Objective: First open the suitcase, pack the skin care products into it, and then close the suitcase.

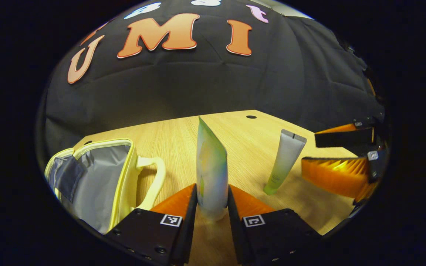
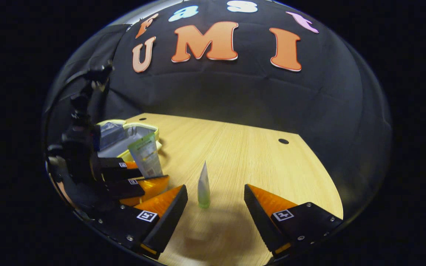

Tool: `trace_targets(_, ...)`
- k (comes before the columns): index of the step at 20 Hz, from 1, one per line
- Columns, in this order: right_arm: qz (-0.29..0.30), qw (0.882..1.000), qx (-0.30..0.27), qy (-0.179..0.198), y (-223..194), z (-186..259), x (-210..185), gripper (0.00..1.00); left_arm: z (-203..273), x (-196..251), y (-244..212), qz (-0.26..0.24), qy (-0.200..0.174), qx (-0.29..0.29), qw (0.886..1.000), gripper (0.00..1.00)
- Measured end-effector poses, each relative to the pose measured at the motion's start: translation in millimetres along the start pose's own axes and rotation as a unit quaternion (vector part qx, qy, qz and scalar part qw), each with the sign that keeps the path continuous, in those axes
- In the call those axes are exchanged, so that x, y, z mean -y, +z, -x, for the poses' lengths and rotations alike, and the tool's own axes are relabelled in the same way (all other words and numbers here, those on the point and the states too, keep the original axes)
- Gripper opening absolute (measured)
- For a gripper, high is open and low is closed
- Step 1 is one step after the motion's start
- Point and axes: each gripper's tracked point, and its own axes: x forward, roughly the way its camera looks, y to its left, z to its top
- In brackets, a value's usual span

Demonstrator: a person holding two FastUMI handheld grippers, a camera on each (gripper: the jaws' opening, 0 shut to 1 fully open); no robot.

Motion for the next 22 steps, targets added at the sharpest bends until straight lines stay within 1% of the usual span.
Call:
trace_targets(1, 0.001, 1.0, -0.005, 0.003, -3.9, -4.5, -2.0, 0.98, 2.6, -3.2, 6.8, 0.0, 0.003, 0.002, 1.0, 0.4)
trace_targets(4, -0.007, 0.999, -0.032, 0.019, -15.7, -17.3, -10.6, 0.98, 23.0, -12.9, 31.7, 0.001, 0.01, 0.013, 1.0, 0.4)
trace_targets(5, -0.012, 0.999, -0.035, 0.026, -15.4, -20.4, -14.3, 0.96, 30.5, -16.3, 40.8, 0.003, 0.012, 0.017, 1.0, 0.4)
trace_targets(6, -0.011, 0.999, -0.039, 0.025, -15.8, -24.9, -14.8, 0.96, 38.4, -20.4, 49.2, 0.003, 0.017, 0.021, 1.0, 0.4)
trace_targets(8, -0.017, 0.998, -0.052, 0.026, -21.3, -32.9, -16.0, 0.88, 57.7, -30.7, 68.8, -0.002, 0.028, 0.03, 0.999, 0.4)
trace_targets(10, -0.035, 0.997, -0.064, 0.036, -23.3, -38.4, -22.7, 0.76, 79.9, -43.3, 82.1, -0.017, 0.046, 0.035, 0.998, 0.41)
trace_targets(11, -0.041, 0.996, -0.067, 0.039, -22.8, -43.8, -27.4, 0.67, 90.7, -49.0, 87.5, -0.019, 0.056, 0.035, 0.998, 0.39)
trace_targets(13, -0.036, 0.995, -0.079, 0.041, -26.8, -49.9, -31.4, 0.52, 112.7, -63.5, 90.2, -0.019, 0.078, 0.032, 0.996, 0.4)
trace_targets(14, -0.037, 0.995, -0.082, 0.04, -24.5, -53.3, -32.9, 0.47, 122.4, -71.8, 90.9, -0.016, 0.089, 0.027, 0.996, 0.39)
trace_targets(15, -0.042, 0.994, -0.086, 0.044, -21.0, -51.2, -34.0, 0.35, 131.4, -81.6, 93.9, -0.011, 0.103, 0.025, 0.994, 0.41)
trace_targets(16, -0.048, 0.993, -0.091, 0.053, -17.2, -50.5, -39.9, 0.32, 141.9, -91.0, 95.1, -0.007, 0.115, 0.021, 0.993, 0.39)
trace_targets(17, -0.05, 0.993, -0.092, 0.059, -12.1, -44.3, -43.6, 0.31, 150.2, -99.4, 97.8, -0.004, 0.127, 0.021, 0.992, 0.41)
trace_targets(19, -0.053, 0.992, -0.09, 0.075, 2.5, -34.4, -50.4, 0.31, 167.8, -114.2, 102.7, 0.001, 0.15, 0.021, 0.988, 0.4)
trace_targets(22, -0.06, 0.991, -0.068, 0.096, 34.6, -19.4, -58.4, 0.31, 184.1, -137.7, 106.0, 0.014, 0.18, 0.022, 0.983, 0.41)
